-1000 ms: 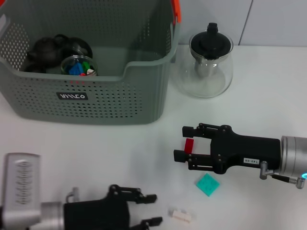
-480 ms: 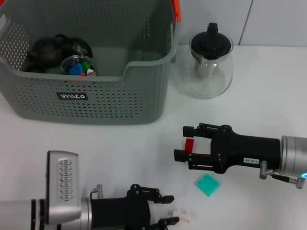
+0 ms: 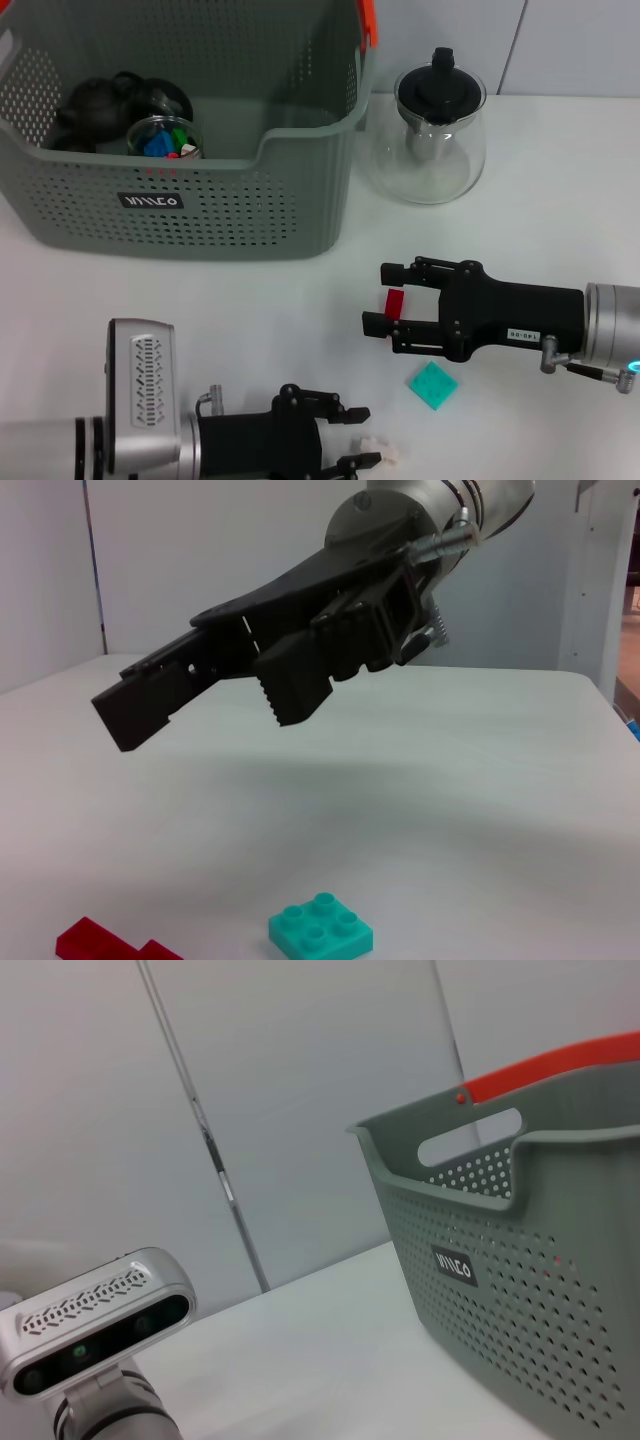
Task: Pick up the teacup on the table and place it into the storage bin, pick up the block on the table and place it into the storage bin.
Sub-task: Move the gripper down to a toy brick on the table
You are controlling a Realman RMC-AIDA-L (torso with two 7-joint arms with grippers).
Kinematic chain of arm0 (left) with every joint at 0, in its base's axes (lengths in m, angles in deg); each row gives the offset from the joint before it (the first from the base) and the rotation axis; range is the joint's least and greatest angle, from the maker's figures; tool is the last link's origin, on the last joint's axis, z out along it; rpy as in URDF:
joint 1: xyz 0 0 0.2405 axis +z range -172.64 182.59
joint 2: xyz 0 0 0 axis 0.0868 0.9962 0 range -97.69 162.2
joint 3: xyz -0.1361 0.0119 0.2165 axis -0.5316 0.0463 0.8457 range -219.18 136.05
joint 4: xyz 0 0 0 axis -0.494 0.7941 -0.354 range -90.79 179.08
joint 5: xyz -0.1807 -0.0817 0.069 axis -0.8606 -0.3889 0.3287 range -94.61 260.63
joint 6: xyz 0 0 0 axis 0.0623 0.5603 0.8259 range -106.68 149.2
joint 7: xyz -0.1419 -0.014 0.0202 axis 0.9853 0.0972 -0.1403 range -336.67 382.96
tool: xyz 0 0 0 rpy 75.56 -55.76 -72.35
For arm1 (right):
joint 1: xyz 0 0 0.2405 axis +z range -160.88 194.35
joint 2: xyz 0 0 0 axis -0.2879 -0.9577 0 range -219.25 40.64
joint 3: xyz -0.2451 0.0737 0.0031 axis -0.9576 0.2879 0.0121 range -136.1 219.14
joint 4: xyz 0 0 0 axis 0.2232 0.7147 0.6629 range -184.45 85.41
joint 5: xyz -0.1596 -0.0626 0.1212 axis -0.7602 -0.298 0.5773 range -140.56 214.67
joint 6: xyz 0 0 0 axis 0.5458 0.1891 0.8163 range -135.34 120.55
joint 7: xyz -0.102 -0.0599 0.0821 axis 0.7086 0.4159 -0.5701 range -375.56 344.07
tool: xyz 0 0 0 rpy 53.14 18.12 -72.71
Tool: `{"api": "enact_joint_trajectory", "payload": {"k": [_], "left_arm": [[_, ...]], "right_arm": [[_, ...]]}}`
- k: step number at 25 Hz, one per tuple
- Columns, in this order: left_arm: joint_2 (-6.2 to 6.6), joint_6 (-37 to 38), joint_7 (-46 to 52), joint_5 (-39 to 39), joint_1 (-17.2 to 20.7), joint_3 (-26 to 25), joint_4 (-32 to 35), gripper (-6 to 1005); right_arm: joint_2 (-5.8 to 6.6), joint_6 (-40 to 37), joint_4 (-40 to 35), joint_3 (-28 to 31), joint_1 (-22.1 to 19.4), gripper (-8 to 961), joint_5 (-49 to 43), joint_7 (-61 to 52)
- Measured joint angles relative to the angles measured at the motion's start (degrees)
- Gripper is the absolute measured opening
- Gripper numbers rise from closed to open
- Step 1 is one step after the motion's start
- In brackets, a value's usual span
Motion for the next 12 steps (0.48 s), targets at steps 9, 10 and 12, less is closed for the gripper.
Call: {"api": "enact_joint_trajectory", "payload": {"k": [9,10,12], "left_arm": [[0.0,-1.07,-0.9,0.0,-0.49,0.24,-1.74,413],[0.0,-1.1,-1.16,0.0,-0.6,0.25,-2.01,413],[0.0,-1.35,-1.51,0.0,-0.78,0.26,-2.42,413]], "right_arm": [[0.0,-0.01,0.0,0.0,-0.02,769,0.0,0.0],[0.0,-0.01,0.0,0.0,-0.07,767,0.0,0.0],[0.0,-0.01,0.0,0.0,-0.13,764,0.0,0.0]]}}
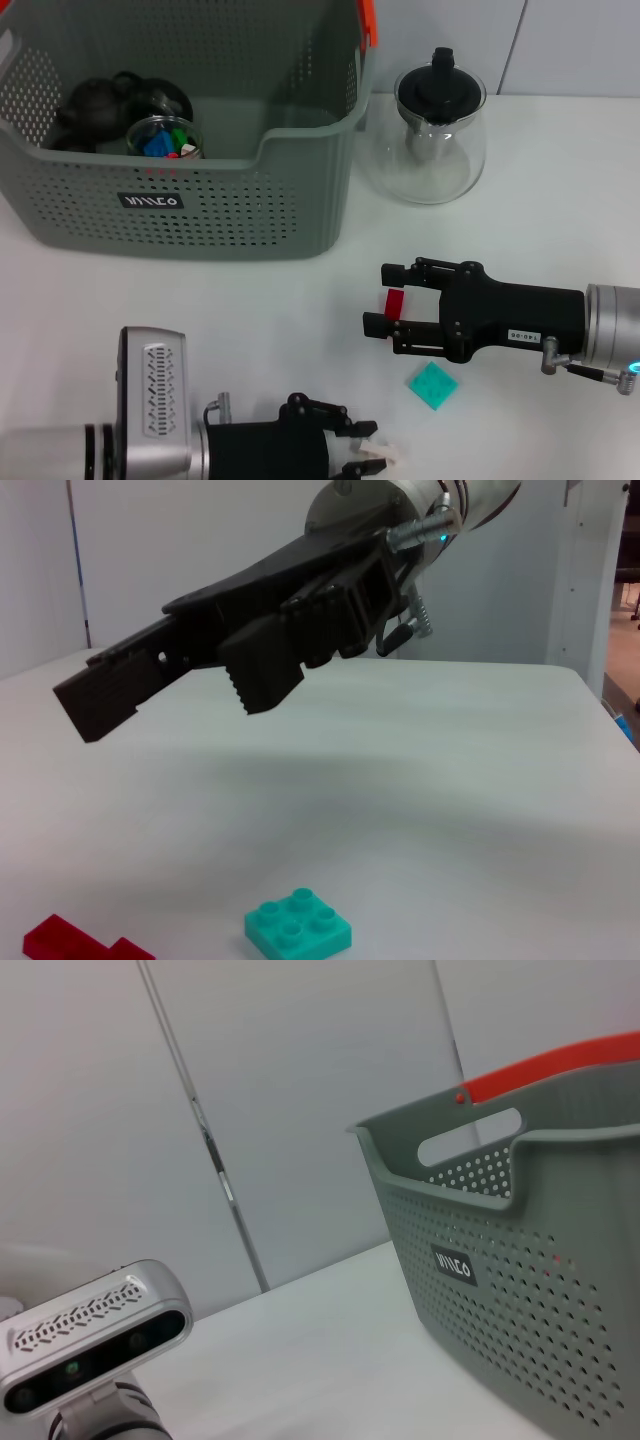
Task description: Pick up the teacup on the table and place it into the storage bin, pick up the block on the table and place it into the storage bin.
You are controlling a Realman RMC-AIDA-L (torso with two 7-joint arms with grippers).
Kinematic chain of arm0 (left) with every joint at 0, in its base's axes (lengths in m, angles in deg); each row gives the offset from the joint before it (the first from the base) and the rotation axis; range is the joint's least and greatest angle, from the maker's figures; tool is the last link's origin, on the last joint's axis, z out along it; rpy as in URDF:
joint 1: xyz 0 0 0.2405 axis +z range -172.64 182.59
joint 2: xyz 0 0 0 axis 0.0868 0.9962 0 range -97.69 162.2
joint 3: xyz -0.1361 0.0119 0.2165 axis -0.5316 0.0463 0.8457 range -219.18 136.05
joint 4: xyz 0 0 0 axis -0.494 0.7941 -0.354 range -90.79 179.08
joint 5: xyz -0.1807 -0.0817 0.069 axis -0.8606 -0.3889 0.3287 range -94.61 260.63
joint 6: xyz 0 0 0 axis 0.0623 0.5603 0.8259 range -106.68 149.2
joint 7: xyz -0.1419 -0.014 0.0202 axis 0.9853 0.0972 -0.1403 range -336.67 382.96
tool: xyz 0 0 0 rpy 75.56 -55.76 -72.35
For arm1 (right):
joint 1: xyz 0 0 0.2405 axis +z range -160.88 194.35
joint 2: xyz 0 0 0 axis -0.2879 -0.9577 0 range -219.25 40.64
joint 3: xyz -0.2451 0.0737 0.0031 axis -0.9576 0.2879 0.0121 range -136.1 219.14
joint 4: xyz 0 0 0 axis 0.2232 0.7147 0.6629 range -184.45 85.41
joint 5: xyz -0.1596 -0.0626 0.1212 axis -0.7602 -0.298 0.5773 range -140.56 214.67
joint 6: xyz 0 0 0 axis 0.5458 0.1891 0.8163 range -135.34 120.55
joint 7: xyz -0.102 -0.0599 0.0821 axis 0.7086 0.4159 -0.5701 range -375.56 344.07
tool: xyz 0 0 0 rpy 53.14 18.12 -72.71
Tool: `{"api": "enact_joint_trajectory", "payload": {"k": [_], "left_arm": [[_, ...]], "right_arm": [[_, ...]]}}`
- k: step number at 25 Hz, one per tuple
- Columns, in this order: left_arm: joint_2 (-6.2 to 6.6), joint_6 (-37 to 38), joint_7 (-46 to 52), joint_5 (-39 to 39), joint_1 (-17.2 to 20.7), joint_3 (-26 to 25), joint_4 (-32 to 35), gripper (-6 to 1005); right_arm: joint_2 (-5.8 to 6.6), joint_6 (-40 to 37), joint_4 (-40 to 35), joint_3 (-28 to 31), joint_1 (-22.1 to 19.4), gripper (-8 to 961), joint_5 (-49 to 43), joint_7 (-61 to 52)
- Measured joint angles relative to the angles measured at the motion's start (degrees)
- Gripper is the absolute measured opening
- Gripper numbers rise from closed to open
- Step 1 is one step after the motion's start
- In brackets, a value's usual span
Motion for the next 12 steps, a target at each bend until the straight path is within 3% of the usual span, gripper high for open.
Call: {"api": "enact_joint_trajectory", "payload": {"k": [7,12], "left_arm": [[0.0,-2.54,1.62,-0.02,-1.44,-0.25,-1.89,360],[0.38,0.64,4.95,-0.11,-0.8,-0.89,-0.49,189]], "right_arm": [[0.0,0.01,0.0,0.0,-0.01,752,0.0,0.0],[0.0,0.01,0.0,-0.01,-0.08,744,0.0,0.0]]}}
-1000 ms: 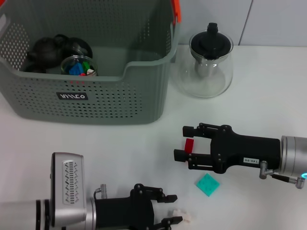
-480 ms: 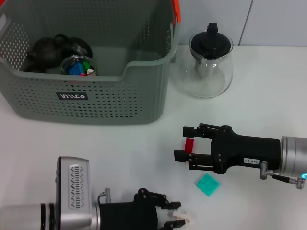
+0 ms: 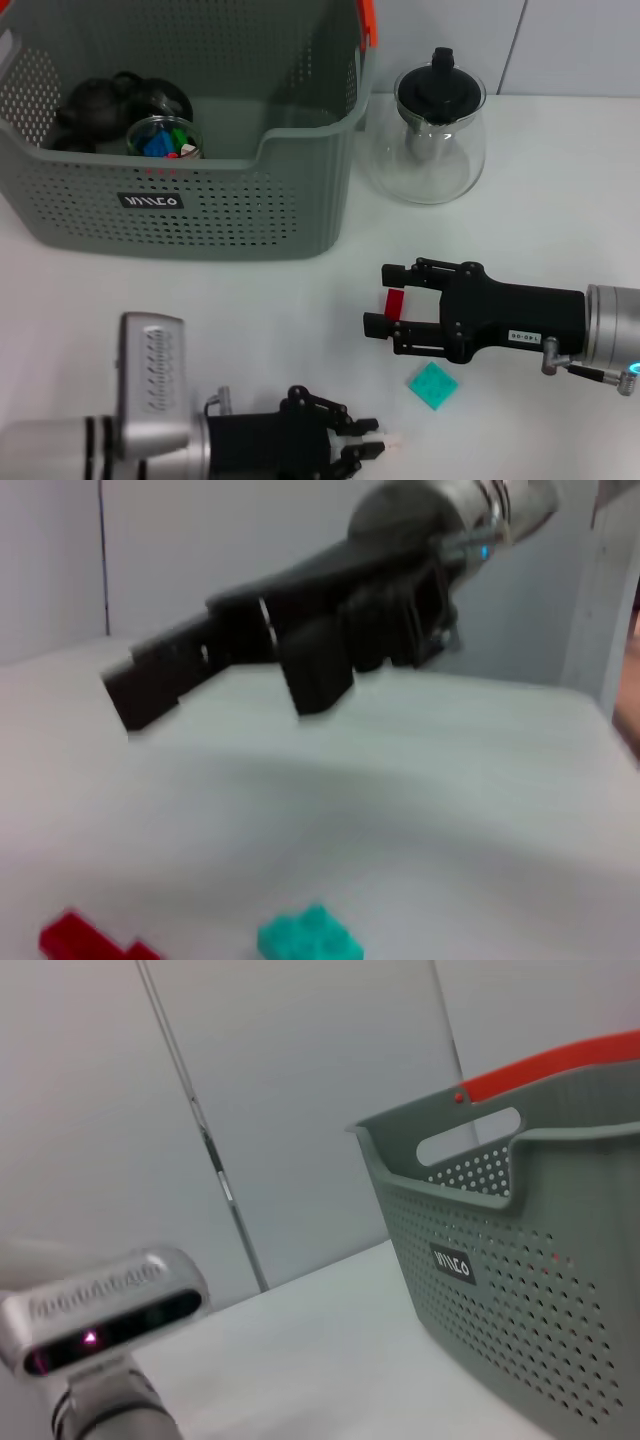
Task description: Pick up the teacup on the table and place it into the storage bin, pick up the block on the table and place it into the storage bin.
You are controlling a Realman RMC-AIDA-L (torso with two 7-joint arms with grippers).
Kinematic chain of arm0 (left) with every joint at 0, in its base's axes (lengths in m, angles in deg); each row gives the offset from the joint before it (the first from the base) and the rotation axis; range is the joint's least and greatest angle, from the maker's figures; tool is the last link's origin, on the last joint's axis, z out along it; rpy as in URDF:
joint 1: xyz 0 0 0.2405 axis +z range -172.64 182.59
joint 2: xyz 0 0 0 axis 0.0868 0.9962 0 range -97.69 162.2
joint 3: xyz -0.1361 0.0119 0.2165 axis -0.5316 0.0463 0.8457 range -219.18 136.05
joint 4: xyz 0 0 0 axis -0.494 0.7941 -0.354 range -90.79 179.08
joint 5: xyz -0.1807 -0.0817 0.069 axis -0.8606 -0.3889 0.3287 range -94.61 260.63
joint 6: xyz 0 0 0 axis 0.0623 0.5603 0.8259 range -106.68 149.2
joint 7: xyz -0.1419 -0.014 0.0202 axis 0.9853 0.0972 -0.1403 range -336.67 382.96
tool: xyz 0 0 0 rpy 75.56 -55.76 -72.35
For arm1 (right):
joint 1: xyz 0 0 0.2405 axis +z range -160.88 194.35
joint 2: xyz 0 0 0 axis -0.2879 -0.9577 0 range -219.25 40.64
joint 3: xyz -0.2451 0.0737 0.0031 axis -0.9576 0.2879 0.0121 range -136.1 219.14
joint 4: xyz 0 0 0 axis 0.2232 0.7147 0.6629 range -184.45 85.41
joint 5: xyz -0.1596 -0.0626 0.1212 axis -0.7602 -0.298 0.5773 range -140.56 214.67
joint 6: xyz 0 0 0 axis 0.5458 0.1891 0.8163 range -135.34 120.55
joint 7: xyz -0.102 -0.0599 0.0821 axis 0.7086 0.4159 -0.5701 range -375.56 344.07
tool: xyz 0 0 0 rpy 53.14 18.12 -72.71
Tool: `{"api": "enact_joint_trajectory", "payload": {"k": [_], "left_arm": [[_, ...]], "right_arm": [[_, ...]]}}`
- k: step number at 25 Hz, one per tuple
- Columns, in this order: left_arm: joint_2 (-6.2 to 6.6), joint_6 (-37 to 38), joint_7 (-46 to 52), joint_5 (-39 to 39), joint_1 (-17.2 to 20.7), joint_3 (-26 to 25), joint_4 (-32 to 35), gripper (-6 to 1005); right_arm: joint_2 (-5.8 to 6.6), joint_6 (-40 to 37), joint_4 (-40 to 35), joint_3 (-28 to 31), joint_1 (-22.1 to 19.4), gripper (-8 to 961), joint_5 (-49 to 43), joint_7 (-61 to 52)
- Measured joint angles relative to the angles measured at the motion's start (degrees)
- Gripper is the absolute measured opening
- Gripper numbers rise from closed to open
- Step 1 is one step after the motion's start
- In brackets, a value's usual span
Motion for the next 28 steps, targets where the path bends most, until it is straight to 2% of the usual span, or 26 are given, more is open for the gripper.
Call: {"api": "enact_joint_trajectory", "payload": {"k": [1,3,6,7,9,11,12,14,15,17,19,23,25,28], "left_arm": [[0.17,3.05,1.17,0.01,0.86,-0.56,1.78,155],[0.36,9.02,3.79,-0.03,2.71,-1.92,6.06,152],[0.56,21.75,10.07,-0.38,6.06,-7.56,15.61,152],[0.9,26.69,12.59,-1.1,6.79,-11.41,18.82,153],[2.1,34.32,17.46,-3.24,7.23,-18.71,23.42,153],[3.28,37.41,22.75,-6.04,6.61,-24.01,25.87,153],[4.34,37.92,28.66,-8.49,5.49,-27.28,28.1,153],[5.79,35.85,39.6,-10.75,3.35,-29.94,31.93,154],[6.51,32.17,45.32,-10.76,1.8,-29.94,34.42,154],[7.41,25.51,52.55,-10.24,-0.58,-28.55,38.37,154],[7.74,19.73,56.08,-9.37,-1.98,-25.69,41.14,154],[7.8,8.03,64.26,-4.57,-3.71,-15.96,47.15,155],[7.39,1.35,69.45,-0.3,-3.95,-11.46,49.59,155],[6.35,-2.65,71.02,1.82,-3.69,-9.22,50.81,156]], "right_arm": [[0.0,0.0,0.0,0.0,-0.02,742,0.0,0.0],[0.0,0.0,0.0,0.0,-0.07,739,0.0,0.0],[0.0,0.0,0.0,0.0,-0.1,734,0.0,0.0],[-0.01,-0.01,0.0,-0.01,-0.1,732,0.01,0.0],[0.0,0.0,0.0,0.0,-0.1,729,0.0,0.0],[0.02,0.01,0.0,0.01,-0.1,725,0.0,0.0],[0.0,0.0,0.0,0.0,-0.08,724,0.0,0.0],[0.01,0.02,0.0,0.01,-0.04,720,0.01,0.0],[0.0,0.05,0.0,0.0,-0.03,719,0.0,0.0],[0.0,0.05,0.0,0.0,0.0,715,0.0,0.0],[-0.01,0.06,0.0,0.0,0.0,712,0.0,0.0],[0.0,0.08,0.0,0.0,0.11,705,0.0,0.0],[0.0,0.08,0.0,0.0,0.23,702,0.0,-0.02],[0.0,0.09,0.0,0.0,0.23,697,0.0,-0.05]]}}
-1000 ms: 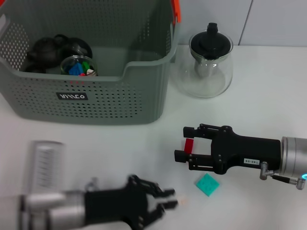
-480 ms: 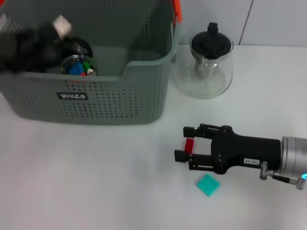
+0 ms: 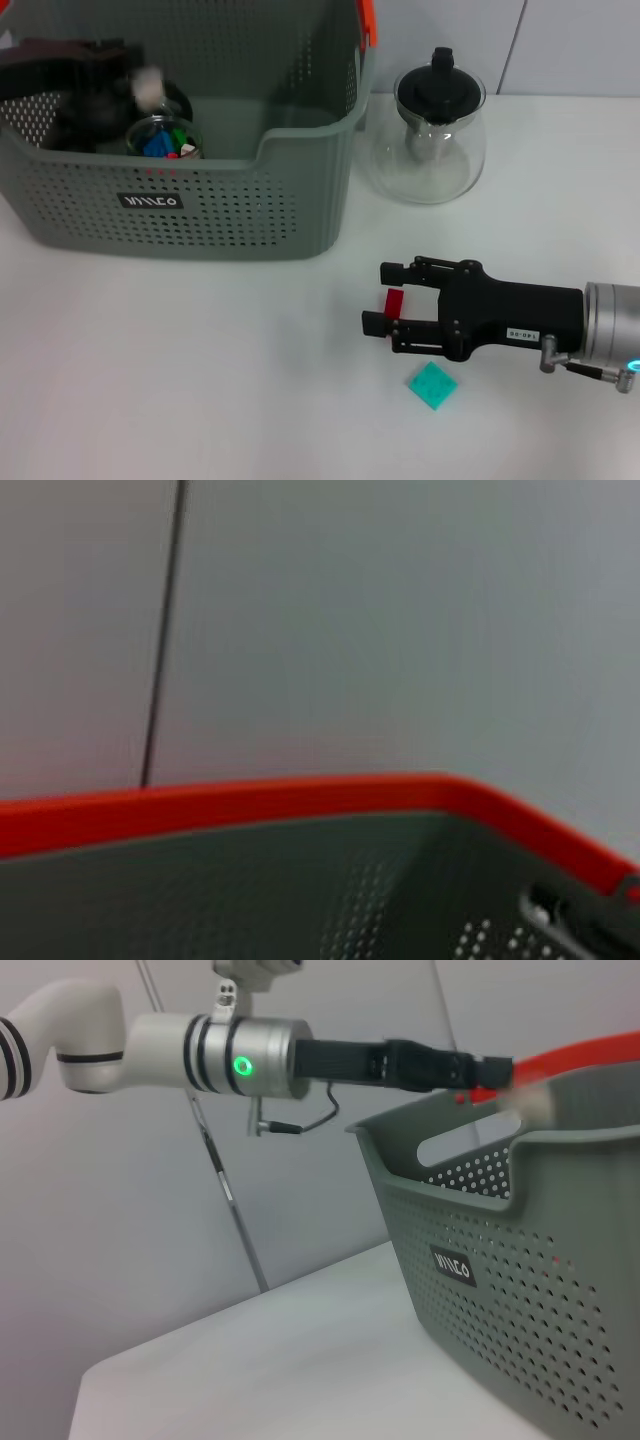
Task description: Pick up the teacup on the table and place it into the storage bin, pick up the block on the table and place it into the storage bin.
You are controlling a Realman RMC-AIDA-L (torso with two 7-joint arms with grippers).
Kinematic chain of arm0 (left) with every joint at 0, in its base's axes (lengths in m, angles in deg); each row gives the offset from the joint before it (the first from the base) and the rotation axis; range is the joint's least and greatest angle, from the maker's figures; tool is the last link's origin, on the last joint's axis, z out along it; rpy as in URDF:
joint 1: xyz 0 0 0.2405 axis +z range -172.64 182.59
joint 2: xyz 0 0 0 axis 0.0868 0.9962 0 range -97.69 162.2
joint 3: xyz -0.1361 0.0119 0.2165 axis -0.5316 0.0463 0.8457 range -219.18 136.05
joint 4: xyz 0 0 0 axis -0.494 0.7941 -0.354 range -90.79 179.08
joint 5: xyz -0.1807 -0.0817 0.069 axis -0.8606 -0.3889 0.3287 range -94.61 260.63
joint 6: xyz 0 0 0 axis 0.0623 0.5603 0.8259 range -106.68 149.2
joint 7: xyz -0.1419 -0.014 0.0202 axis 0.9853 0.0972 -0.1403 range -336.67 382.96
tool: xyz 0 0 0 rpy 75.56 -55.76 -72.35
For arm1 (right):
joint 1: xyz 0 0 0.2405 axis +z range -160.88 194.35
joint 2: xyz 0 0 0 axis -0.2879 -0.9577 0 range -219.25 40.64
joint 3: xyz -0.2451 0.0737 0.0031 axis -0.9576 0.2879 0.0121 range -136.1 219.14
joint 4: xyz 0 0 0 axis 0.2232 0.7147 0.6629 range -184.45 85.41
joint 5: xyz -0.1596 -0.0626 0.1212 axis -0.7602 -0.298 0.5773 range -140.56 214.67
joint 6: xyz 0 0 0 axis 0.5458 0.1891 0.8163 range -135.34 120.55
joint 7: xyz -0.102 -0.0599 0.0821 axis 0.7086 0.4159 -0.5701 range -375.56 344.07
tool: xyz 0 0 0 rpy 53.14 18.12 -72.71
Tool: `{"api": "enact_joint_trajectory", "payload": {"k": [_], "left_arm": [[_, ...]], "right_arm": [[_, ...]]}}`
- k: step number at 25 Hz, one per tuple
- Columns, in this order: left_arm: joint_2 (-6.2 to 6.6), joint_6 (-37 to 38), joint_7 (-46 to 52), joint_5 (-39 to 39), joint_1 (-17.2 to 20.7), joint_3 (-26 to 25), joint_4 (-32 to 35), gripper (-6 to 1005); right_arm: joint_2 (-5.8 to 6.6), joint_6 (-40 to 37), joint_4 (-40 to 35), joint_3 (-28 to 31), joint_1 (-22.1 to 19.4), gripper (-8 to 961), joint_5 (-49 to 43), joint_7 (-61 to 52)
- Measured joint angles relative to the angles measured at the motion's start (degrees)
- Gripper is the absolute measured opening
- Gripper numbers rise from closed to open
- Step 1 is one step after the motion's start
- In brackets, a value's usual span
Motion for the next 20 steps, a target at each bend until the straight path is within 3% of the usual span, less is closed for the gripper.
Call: {"api": "enact_joint_trajectory", "payload": {"k": [3,5,6,9,12,16,20], "left_arm": [[-0.55,0.42,-0.7,-2.65,0.66,-0.95,0.18,156],[-0.63,2.77,-2.09,-8.1,1.78,-2.7,0.12,360],[-0.63,5.05,-3.55,-11.5,2.52,-3.82,-0.36,399],[-0.3,18.96,-12.62,-25.92,5.69,-9.11,-5.65,518],[0.26,33.06,-21.65,-31.91,8.93,-11.27,-11.03,628],[-1.81,38.86,-33.49,-24.59,14.02,-9.9,-10.44,752],[-4.6,36.52,-44.53,-10.91,18.03,-7.67,-10.14,752]], "right_arm": [[0.0,0.0,0.0,0.0,-0.06,692,0.0,-0.01],[0.0,0.0,0.0,0.01,-0.14,688,0.0,-0.03],[0.0,0.02,0.0,0.0,-0.17,687,0.0,-0.03],[0.03,-0.01,-0.01,0.0,-0.36,681,0.0,-0.04],[0.15,-0.06,-0.01,0.0,-0.61,676,-0.01,-0.04],[0.27,-0.72,-0.26,-0.4,-0.64,670,-0.64,-0.7],[1.06,-4.61,-2.33,-0.71,-0.3,663,-6.61,-4.07]]}}
